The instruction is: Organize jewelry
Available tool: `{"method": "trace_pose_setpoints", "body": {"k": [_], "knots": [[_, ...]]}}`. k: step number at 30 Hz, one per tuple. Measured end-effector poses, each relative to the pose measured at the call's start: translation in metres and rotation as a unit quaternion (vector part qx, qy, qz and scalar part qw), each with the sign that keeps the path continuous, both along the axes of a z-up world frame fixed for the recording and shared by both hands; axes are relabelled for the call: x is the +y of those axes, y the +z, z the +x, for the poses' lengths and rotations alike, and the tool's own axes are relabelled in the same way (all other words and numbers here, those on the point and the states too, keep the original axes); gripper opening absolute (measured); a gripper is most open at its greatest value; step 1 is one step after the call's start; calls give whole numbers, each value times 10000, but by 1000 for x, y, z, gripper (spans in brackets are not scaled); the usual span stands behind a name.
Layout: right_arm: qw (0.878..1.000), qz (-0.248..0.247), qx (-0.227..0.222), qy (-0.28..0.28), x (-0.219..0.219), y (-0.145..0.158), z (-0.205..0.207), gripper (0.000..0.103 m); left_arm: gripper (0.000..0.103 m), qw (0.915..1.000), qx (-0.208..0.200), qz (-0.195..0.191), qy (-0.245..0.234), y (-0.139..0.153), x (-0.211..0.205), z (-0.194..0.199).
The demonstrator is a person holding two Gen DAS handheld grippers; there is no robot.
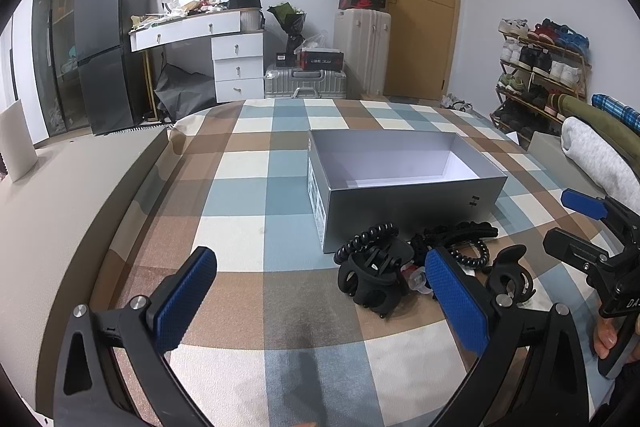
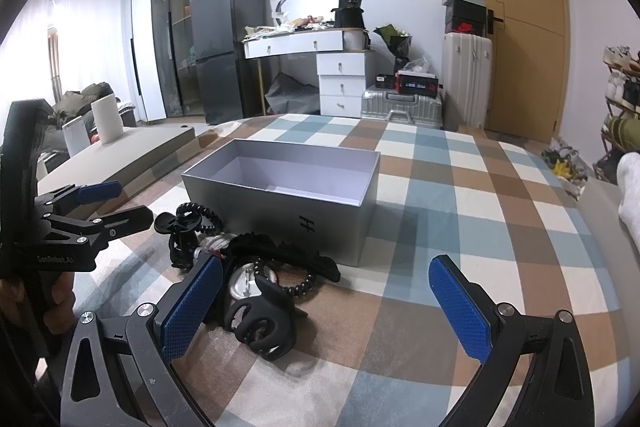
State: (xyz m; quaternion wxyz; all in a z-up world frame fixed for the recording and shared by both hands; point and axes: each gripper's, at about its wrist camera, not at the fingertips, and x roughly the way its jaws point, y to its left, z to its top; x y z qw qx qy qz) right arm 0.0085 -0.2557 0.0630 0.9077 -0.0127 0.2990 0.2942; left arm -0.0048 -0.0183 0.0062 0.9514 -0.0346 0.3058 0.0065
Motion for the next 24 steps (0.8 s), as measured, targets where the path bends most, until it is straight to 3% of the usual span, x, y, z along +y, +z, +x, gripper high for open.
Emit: {"method": "trace_pose_setpoints", "body": {"k": [12,24], "knots": [[9995,-309,117,-5,9,-4,3,103,102,10000,-1,-13,8,0,2,0],[9936,-510,971,256,29,-20,10,102,102,10000,64,-33,22,-1,4,2]]}}
